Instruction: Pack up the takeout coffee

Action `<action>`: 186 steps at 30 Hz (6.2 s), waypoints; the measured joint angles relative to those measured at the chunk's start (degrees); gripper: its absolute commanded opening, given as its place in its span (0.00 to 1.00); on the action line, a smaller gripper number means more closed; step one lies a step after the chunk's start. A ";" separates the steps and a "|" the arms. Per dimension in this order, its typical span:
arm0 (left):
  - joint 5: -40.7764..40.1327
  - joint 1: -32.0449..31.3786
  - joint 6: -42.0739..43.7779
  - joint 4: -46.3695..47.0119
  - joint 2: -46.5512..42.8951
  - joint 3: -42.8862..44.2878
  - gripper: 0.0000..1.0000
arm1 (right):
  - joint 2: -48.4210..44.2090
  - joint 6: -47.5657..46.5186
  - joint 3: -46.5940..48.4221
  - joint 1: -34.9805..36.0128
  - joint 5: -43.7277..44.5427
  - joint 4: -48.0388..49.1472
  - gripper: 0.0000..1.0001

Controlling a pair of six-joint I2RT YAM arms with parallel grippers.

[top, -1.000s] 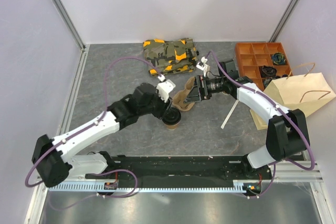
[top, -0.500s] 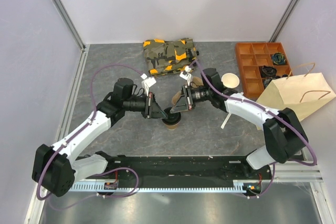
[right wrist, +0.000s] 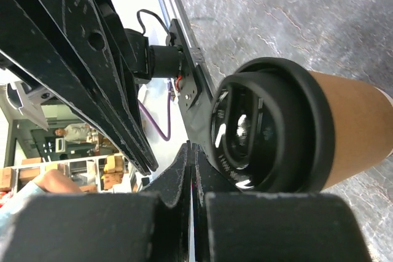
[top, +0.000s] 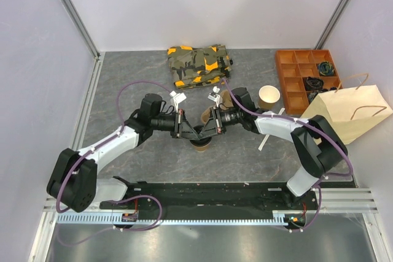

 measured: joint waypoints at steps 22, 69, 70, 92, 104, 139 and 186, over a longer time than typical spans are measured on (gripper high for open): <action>5.60 4.00 -2.14 6.40 11.39 -0.96 0.02 | 5.75 1.95 -0.81 -1.20 -5.81 4.15 0.00; 2.51 4.20 0.68 -3.04 13.55 3.56 0.02 | -5.88 -34.93 19.58 5.42 33.24 -42.75 0.11; 2.51 4.17 0.76 -3.06 13.57 3.58 0.02 | -5.88 -35.34 19.58 5.81 33.99 -43.32 0.13; 2.16 3.96 1.60 -4.31 13.64 4.20 0.02 | -5.66 -37.73 22.73 8.26 37.77 -47.80 0.17; 2.14 3.91 1.79 -4.37 13.70 4.24 0.02 | -4.81 -37.99 25.09 10.40 39.89 -48.39 0.16; 0.90 3.65 2.25 -6.01 14.08 5.42 0.02 | -4.72 -37.99 24.37 11.56 37.81 -48.65 0.20; 0.83 3.45 2.54 -6.21 14.71 5.86 0.02 | -2.80 -38.93 19.76 11.19 35.41 -44.15 0.22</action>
